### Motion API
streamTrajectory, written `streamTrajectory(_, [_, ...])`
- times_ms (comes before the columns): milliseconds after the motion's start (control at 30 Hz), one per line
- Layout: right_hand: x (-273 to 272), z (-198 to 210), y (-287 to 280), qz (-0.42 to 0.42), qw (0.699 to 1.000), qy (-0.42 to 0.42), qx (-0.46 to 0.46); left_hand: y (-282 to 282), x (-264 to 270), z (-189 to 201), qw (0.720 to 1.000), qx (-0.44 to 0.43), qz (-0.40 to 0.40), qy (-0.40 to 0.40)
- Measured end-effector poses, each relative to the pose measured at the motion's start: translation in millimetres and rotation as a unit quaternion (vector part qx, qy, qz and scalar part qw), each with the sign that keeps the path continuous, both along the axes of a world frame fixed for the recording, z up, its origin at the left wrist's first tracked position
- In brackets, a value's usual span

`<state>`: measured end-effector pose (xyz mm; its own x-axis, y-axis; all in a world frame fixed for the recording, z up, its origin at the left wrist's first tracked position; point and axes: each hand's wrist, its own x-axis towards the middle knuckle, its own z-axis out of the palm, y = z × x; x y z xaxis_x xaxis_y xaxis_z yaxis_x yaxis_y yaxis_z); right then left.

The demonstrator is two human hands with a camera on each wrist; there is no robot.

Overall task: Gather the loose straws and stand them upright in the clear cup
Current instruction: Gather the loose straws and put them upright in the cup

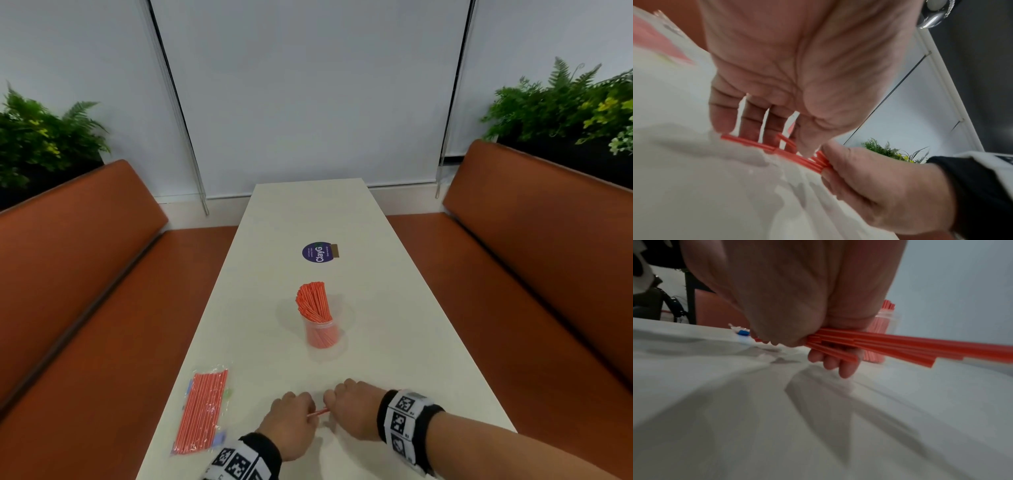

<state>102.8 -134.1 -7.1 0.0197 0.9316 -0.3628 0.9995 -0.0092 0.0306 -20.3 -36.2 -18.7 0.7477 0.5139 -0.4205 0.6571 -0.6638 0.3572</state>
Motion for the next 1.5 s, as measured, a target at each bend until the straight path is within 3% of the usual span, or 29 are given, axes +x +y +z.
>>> streamTrajectory(167, [34,28,11,-0.034,0.998,0.042,0.034,26,27,18,0.977,-0.004,0.128,-0.171])
streamTrajectory(267, [63,49,20,-0.071,0.990,0.065,0.105,46,46,36,0.943,-0.062,0.222,-0.240])
streamTrajectory(333, [80,64,26,-0.120,0.970,0.115,0.177,56,58,42,0.931,-0.092,0.244,-0.256])
streamTrajectory(400, [89,77,38,-0.173,0.928,0.193,0.267,59,70,44,0.924,-0.131,0.236,-0.270])
streamTrajectory(500, [89,86,61,-0.220,0.816,0.383,0.373,59,90,35,0.900,-0.191,0.227,-0.318])
streamTrajectory(567, [86,84,77,-0.233,0.749,0.453,0.423,60,104,25,0.884,-0.201,0.231,-0.354])
streamTrajectory(667, [83,71,97,-0.253,0.687,0.508,0.455,60,116,16,0.857,-0.209,0.253,-0.397])
streamTrajectory(733, [84,57,106,-0.278,0.667,0.526,0.448,59,118,18,0.844,-0.212,0.261,-0.419])
streamTrajectory(833, [86,44,112,-0.300,0.657,0.532,0.442,61,119,19,0.838,-0.206,0.254,-0.437])
streamTrajectory(1066, [105,91,126,-0.270,0.627,0.566,0.462,75,119,3,0.839,-0.209,0.244,-0.439])
streamTrajectory(1200, [100,65,119,-0.277,0.616,0.599,0.431,77,118,7,0.850,-0.221,0.225,-0.423])
streamTrajectory(1366, [100,20,112,-0.302,0.661,0.575,0.375,89,114,3,0.872,-0.218,0.193,-0.393])
streamTrajectory(1500, [103,17,115,-0.262,0.702,0.523,0.407,94,112,3,0.874,-0.238,0.169,-0.388])
